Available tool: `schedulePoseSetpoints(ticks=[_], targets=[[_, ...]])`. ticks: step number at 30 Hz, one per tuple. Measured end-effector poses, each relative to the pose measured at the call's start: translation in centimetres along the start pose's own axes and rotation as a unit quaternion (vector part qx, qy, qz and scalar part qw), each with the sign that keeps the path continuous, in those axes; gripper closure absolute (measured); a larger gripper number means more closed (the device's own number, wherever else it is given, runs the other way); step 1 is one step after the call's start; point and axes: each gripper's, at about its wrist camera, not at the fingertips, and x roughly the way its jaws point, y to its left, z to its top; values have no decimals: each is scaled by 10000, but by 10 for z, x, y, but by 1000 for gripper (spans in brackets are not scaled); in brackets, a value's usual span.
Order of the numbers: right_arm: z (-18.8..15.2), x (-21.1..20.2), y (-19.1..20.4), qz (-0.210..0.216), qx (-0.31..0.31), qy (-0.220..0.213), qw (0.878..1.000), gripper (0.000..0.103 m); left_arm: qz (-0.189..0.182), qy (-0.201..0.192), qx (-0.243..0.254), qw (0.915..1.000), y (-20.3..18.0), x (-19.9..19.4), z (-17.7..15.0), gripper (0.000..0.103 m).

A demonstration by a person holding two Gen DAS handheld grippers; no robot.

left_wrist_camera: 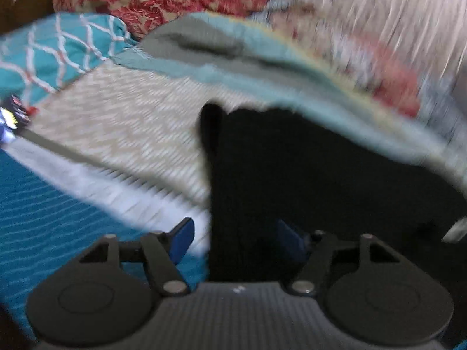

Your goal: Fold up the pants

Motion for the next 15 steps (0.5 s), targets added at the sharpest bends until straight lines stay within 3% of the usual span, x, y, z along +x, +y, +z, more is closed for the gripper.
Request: schedulePoseSetpoints(ticks=[1,2,4,8,9,11,15], targets=[[1,-13,6,-138,95,-131,9998,45,-26,-43,-81,10000,4,-8,-3,44],[0,-28,9,49,158,-364,9992,45,-202,-142,-282,9993,11,-19,-5,41],[-7,-63,26,645,68,-660,9957,45,-598,-404,-828,9939,33,-46,-7,38],[-38,-114,64,1575,-614,-856,9819,44,-1016,-708,-1531,9804,62,-82,-15,28],[-50,-124,78,1861,-776,-830,9759,44,-1168,-677,-1654,9769,66,-85,-18,26],[-72,-134,96,2334,-1005,-724,9645,44,-1378,-531,-1858,9714,70,-86,-24,12],[-117,-151,143,3146,-1533,-325,9362,44,-1753,-99,-2287,9575,73,-69,-42,8]])
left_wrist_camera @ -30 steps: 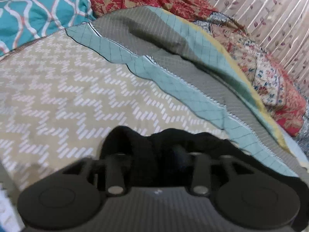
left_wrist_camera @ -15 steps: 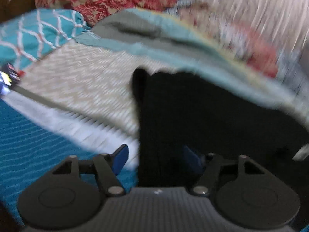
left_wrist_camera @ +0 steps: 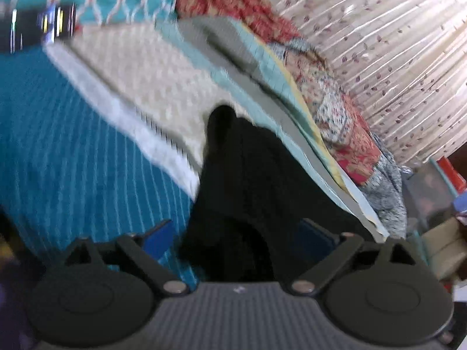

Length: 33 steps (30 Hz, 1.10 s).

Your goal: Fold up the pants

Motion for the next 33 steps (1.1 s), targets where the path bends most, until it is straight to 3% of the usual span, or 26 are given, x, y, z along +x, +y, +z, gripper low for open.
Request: schedulePoseSetpoints(ticks=[3,5,7,9,10,11,12,13,14,17,19,21,23,24,26,27,29,33], targets=[[-11,13,38,492,-464,355,9971,44,-428,487,-406,9971,9,20,-6,3],[-13,23,62,728,-849,572,9921,43,-434,718,-599,9947,13,36,-10,3],[-16,35,84,864,-1275,683,9857,37,-468,769,-776,9929,19,46,-15,11],[-25,49,95,935,-1529,822,9804,34,-672,822,-962,9897,25,56,-20,42],[-31,61,102,933,-1653,953,9772,36,-729,900,-1051,9877,28,63,-21,70],[-39,75,109,899,-1798,1122,9731,50,-763,929,-1036,9873,27,67,-20,89],[-44,85,114,797,-1920,1259,9700,70,-774,879,-906,9890,23,67,-19,89],[-50,98,122,570,-2073,1387,9667,97,-819,784,-680,9912,15,63,-15,90],[-50,104,127,339,-2124,1358,9671,99,-965,674,-353,9924,5,56,-9,91],[-23,83,126,798,-1531,839,9814,98,-1397,104,762,9872,-25,19,5,91],[-5,66,133,1158,-1512,582,9800,98,-1616,-55,1014,9816,-25,1,9,91],[-2,61,138,1426,-1579,656,9749,95,-1676,-10,1022,9805,-11,-7,6,90],[-10,69,135,1568,-1445,954,9723,89,-1284,188,846,9879,12,1,-8,83],[-19,81,136,1558,-1345,1187,9714,87,-924,322,682,9929,25,7,-16,81],[-41,103,130,1346,-1181,1734,9684,72,-60,635,256,9976,53,22,-34,71],[-54,119,128,1193,-1091,2093,9644,72,-19,704,-38,9975,67,24,-43,68],[-61,126,125,1230,-943,2272,9614,71,-353,527,-530,9966,79,12,-48,65],[-38,103,141,1461,-1060,1656,9695,56,-991,-243,-845,9912,77,-20,-31,62]])
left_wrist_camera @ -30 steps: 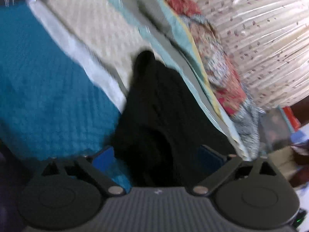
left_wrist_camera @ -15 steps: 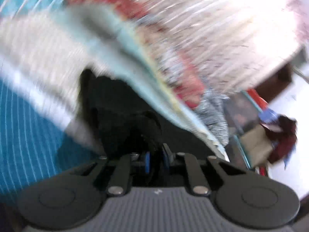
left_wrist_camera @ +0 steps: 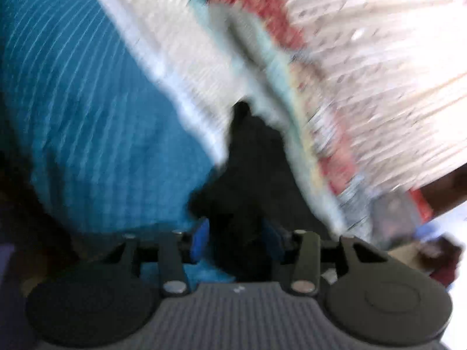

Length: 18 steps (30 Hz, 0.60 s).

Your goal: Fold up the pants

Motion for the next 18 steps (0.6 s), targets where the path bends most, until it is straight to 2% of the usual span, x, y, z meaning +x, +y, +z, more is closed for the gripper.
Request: schedulePoseSetpoints(ticks=[2,4,6,7,8,10,11,12,13,15,16,17,18], targets=[[9,-10,6,99,10,-299,9995,56,-292,-119,19,9995,-14,2,12,62],[21,-9,10,118,104,-526,9985,56,-400,-92,269,9988,-29,13,15,62],[27,3,9,61,232,-578,9980,57,-401,97,508,9979,-47,36,14,62],[29,14,5,13,384,-466,9982,57,-337,242,605,9973,-53,50,11,62],[26,22,2,-24,545,-321,9980,57,-208,415,721,9963,-56,61,5,62],[18,49,-10,-173,912,173,9955,59,440,920,961,9901,-50,86,-7,69],[14,55,-14,-112,986,174,9949,61,789,1199,973,9848,-42,96,-13,89],[12,48,-16,5,1035,88,9946,61,858,1231,893,9846,-36,97,-14,92],[17,43,-17,59,1112,65,9938,60,704,1234,680,9875,-34,93,-10,91],[29,12,-26,44,1175,-421,9922,59,280,1147,274,9926,-42,81,12,82],[34,-11,-41,0,1239,-729,9896,58,214,926,367,9948,-54,77,26,76],[38,-32,-54,-155,1361,-1011,9854,57,324,619,620,9956,-70,75,42,61],[43,-50,-69,-372,1486,-1221,9806,57,513,391,888,9940,-83,77,56,54]])
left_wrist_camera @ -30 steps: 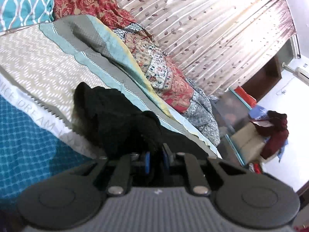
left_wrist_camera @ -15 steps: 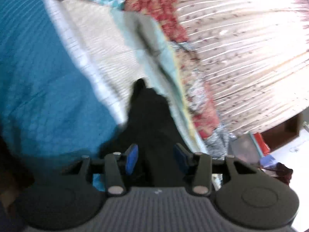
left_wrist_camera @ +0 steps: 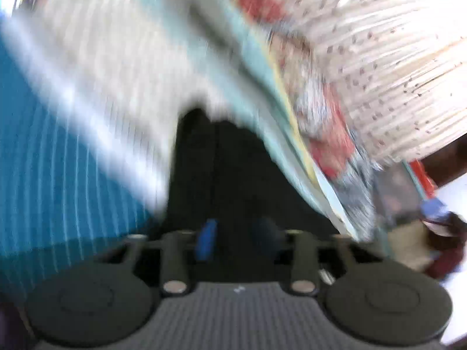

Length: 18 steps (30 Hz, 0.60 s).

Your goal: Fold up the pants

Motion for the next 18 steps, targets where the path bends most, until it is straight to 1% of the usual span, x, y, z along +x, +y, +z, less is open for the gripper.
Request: schedulePoseSetpoints(ticks=[1,2,3,4,5,6,7,8,9,10,11,12,13,14,15,16,17,18], targets=[[15,-13,-13,-297,112,-242,9992,57,324,-221,360,9986,-14,5,19,51],[33,-28,-30,-682,210,-464,9964,57,704,-381,789,9937,-30,16,37,51],[44,-41,-47,-1007,273,-589,9928,57,1002,-465,1182,9868,-44,29,49,48],[59,-56,-65,-1457,339,-711,9862,57,1241,-527,1579,9782,-57,41,59,46],[75,-69,-82,-1959,379,-834,9763,56,1440,-577,2032,9668,-71,55,66,41],[88,-80,-99,-2314,400,-933,9675,56,1629,-609,2598,9499,-88,78,71,35],[104,-90,-118,-2596,459,-1020,9592,53,1755,-635,3032,9345,-101,94,70,20],[118,-96,-135,-2804,585,-1082,9520,53,1865,-673,3484,9161,-112,113,68,7],[132,-103,-157,-3067,816,-1165,9411,52,1934,-692,3864,8992,-123,134,65,6],[147,-112,-185,-3408,1171,-1245,9245,50,1952,-628,4182,8849,-132,153,60,6],[151,-124,-212,-3646,1524,-1283,9096,48,1971,-474,4401,8748,-138,174,55,6],[158,-129,-238,-3770,1957,-1307,8958,48,1992,-319,4513,8693,-140,191,46,6],[164,-131,-263,-3788,2392,-1360,8837,49,1995,-165,4584,8659,-141,208,43,8],[162,-144,-290,-3828,2660,-1419,8733,49,1999,0,4675,8611,-141,224,38,13],[167,-140,-300,-3923,2829,-1427,8635,49,2001,144,4765,8560,-136,238,34,22],[172,-134,-315,-4028,3000,-1374,8538,47,2001,287,4848,8509,-133,246,30,27],[177,-131,-328,-4083,3100,-1273,8491,46,2009,456,4921,8458,-129,257,26,39],[182,-122,-338,-4226,3185,-1162,8405,46,2036,583,4953,8425,-120,264,26,42]])
